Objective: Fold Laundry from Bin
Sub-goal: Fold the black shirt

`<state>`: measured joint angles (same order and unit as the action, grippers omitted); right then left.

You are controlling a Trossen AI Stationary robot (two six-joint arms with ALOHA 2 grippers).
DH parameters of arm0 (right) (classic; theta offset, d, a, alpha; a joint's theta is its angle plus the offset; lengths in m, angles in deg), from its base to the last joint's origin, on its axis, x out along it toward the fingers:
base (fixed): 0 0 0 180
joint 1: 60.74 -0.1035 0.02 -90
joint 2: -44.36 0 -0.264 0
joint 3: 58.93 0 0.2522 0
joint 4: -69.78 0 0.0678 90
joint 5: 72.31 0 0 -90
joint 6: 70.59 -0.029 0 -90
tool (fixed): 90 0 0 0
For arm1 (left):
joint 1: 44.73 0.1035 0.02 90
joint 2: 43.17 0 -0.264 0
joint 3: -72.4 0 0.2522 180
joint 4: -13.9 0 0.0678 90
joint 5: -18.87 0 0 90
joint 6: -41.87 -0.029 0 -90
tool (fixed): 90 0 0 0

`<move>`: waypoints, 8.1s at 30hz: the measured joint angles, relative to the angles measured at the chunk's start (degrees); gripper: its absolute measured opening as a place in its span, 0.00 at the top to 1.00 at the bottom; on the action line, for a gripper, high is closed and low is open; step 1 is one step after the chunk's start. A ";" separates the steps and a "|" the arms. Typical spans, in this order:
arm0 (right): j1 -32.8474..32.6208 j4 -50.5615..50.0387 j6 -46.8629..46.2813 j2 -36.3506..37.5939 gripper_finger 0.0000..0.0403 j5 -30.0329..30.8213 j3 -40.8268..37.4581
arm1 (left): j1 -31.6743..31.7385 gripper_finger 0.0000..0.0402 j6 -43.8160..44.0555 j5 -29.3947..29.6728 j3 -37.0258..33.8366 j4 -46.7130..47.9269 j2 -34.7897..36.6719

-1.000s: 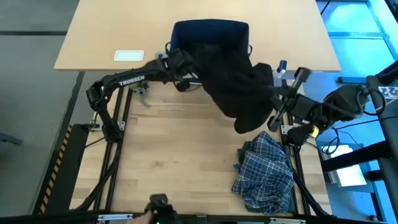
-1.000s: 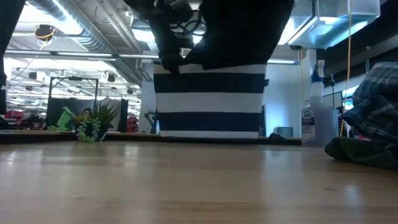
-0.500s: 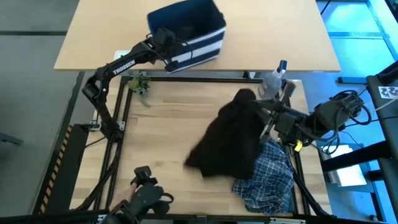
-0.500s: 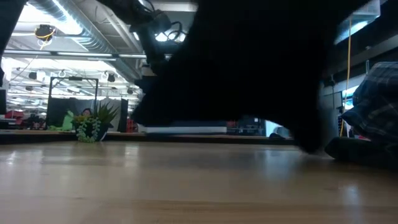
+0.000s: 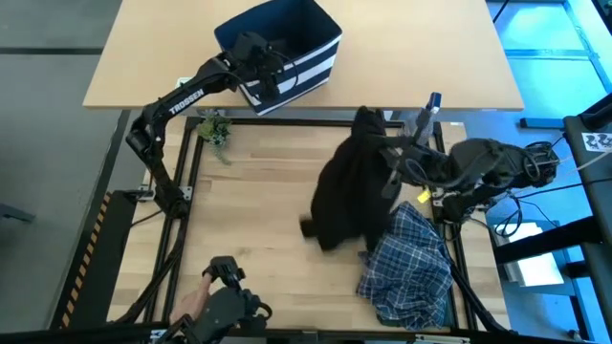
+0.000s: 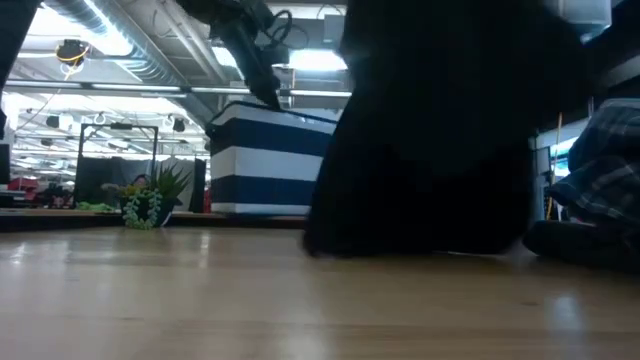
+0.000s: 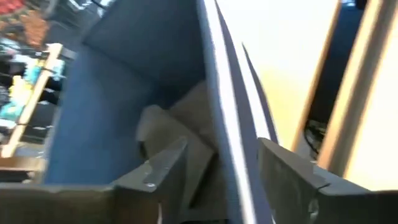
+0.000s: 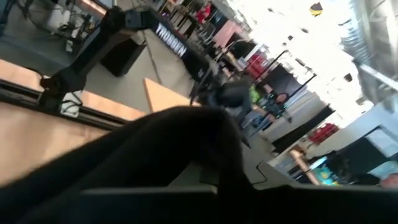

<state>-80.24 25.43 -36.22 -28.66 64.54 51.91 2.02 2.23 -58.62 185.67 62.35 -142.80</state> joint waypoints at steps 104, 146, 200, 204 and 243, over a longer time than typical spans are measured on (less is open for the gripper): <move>36.85 26.84 -22.09 -9.57 0.53 -2.54 -46.07 | -46.96 0.88 24.85 1.31 -47.80 -31.96 22.49; 25.52 33.51 -25.05 -4.92 0.53 -28.91 -46.05 | -35.12 0.62 25.57 1.72 -47.77 -21.47 4.12; 17.64 35.91 -23.40 4.97 0.53 -24.96 -46.01 | -49.26 1.00 -2.07 21.18 -40.34 -27.55 36.94; 16.74 36.72 -23.40 5.03 0.53 -25.11 -46.01 | -50.70 1.00 -6.22 21.15 -40.34 -30.43 40.60; 16.89 33.07 -23.90 4.87 0.53 -25.46 -46.01 | -67.29 0.92 29.37 -0.17 -40.31 1.80 45.45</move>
<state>-63.35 58.50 -60.12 -23.78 39.07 5.90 -65.26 31.60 -58.78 145.36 64.15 -97.35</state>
